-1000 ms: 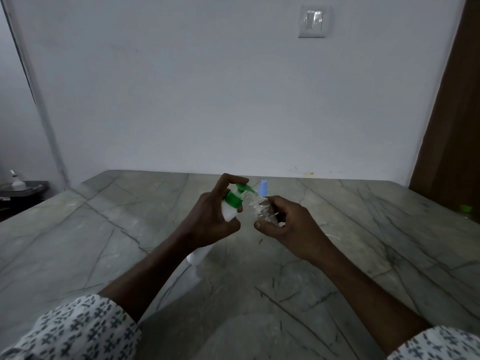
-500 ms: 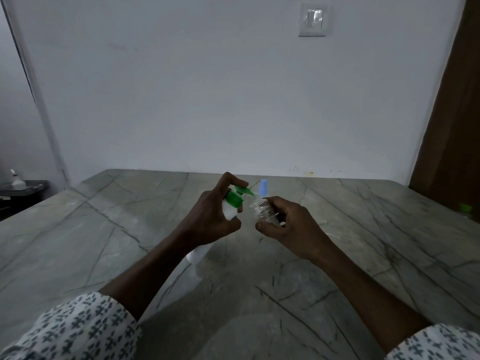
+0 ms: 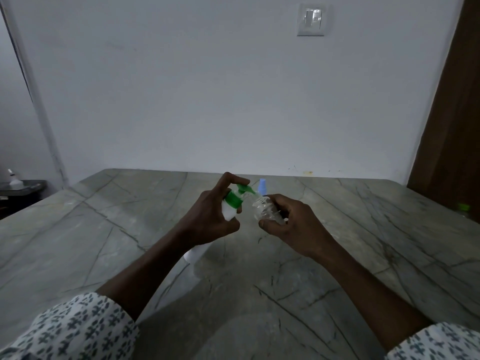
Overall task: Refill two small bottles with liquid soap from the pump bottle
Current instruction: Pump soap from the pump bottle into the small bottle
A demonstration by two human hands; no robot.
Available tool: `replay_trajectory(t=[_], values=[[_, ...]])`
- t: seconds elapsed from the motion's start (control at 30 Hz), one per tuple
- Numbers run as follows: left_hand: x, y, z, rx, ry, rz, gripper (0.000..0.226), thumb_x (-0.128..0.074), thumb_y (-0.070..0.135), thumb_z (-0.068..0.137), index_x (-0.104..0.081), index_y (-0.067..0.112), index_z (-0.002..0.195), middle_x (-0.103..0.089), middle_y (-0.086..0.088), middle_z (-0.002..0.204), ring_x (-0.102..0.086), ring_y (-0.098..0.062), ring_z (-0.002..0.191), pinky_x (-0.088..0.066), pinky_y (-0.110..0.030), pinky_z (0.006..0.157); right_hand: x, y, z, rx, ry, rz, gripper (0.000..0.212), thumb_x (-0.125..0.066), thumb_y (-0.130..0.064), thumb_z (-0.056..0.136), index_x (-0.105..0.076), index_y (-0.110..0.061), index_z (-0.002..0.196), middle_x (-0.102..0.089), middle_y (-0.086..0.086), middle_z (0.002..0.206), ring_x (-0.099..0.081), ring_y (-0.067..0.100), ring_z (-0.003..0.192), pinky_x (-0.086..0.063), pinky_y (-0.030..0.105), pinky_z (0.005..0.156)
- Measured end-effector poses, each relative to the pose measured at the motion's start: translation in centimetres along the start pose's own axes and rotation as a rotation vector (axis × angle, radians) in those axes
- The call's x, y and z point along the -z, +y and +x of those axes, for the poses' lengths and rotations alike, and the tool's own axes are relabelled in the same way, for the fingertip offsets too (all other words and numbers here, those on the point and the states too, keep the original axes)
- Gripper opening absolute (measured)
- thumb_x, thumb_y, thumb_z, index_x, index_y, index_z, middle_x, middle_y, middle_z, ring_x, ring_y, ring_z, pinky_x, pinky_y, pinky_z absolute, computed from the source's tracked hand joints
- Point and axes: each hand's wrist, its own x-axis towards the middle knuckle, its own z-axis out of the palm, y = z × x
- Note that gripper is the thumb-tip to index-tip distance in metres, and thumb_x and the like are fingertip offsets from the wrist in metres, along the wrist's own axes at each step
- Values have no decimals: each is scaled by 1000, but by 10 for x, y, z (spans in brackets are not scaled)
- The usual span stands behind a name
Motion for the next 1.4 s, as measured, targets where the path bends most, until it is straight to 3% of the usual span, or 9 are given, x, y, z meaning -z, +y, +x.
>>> replay_trajectory(t=[0.17,0.37,0.6,0.87,1.2,1.4], values=[[0,-1,-1,-1,-2,9,72,-75,5,70,-37,39,121,-68,2,96,-63,-8,81,-55,-22,68,3,0,-1,14,-5,-32,52,-73,-26,81,-59,-20,131,-70,-1,113,-67,15,94,-56,34,83],[1,-3,-1,-18,-15,7,81,-74,5,69,-34,38,131,-67,5,93,-63,-10,80,-55,-24,70,6,-2,-1,21,11,-14,53,-75,-27,81,-58,-24,131,-70,-3,113,-67,11,95,-56,28,81],[0,-2,0,-18,-22,12,79,-74,5,69,-33,46,122,-67,4,94,-63,-10,82,-54,-24,70,9,1,-3,6,10,11,45,-76,-28,79,-60,-25,120,-71,-3,106,-68,15,92,-57,41,80],[0,-2,-1,-17,-14,19,74,-74,5,69,-37,38,124,-66,4,94,-62,-7,81,-51,-15,66,4,3,-3,-5,-15,60,46,-77,-24,80,-61,-21,124,-70,-2,112,-67,14,98,-57,35,85],[0,-1,-1,-8,-20,12,80,-74,5,68,-33,46,123,-66,4,93,-61,-8,82,-53,-21,70,4,6,-3,-36,-37,101,43,-77,-26,80,-64,-21,121,-73,-3,107,-69,12,92,-58,39,83],[0,-2,-1,-2,-15,35,70,-76,7,70,-36,39,119,-66,3,96,-61,-5,84,-53,-17,69,0,7,-3,-26,-54,75,43,-77,-26,81,-64,-22,121,-72,-4,109,-68,9,93,-57,34,84]])
